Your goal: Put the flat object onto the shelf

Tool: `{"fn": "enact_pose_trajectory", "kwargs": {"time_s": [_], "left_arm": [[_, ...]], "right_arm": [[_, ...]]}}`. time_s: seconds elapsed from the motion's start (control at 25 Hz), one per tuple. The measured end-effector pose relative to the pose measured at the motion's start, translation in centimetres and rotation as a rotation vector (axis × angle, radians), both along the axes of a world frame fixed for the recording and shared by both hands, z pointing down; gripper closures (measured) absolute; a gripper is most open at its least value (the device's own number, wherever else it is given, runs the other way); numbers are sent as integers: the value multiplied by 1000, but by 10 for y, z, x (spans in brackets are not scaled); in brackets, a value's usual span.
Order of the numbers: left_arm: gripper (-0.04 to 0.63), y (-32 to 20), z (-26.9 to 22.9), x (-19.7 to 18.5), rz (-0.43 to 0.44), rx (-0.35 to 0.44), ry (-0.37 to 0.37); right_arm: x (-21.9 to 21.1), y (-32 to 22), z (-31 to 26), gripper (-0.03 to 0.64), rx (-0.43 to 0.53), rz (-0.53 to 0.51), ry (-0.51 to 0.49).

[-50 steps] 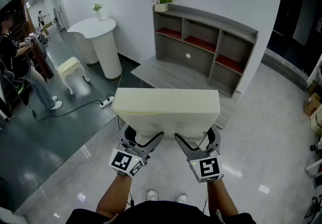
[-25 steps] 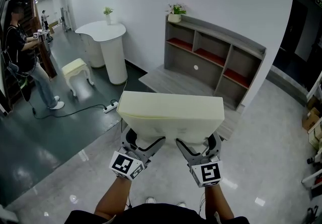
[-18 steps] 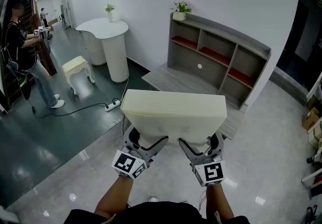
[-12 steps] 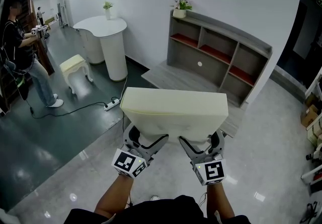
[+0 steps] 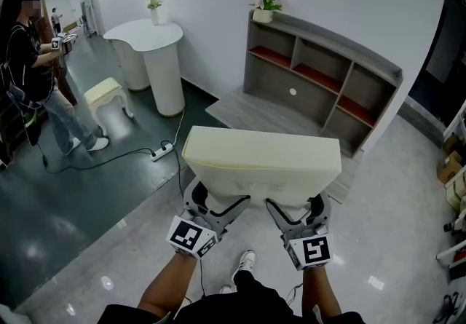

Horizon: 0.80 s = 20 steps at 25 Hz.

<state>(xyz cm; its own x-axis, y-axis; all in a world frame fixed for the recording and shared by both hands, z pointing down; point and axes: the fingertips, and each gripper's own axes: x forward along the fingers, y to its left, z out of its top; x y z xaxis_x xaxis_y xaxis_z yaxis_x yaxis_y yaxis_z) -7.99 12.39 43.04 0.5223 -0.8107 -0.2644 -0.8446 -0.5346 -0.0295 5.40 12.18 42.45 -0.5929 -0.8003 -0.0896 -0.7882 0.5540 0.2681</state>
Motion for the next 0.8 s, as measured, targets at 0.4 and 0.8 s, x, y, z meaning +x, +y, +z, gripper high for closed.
{"fn": "enact_pose_trajectory", "kwargs": {"time_s": [0.4, 0.8], "left_arm": [[127, -70, -3, 2, -14, -5, -13], [127, -147, -8, 16, -12, -30, -9]], "right_arm": [[2, -72, -2, 141, 19, -18, -21], [17, -148, -8, 141, -10, -21, -6]]}}
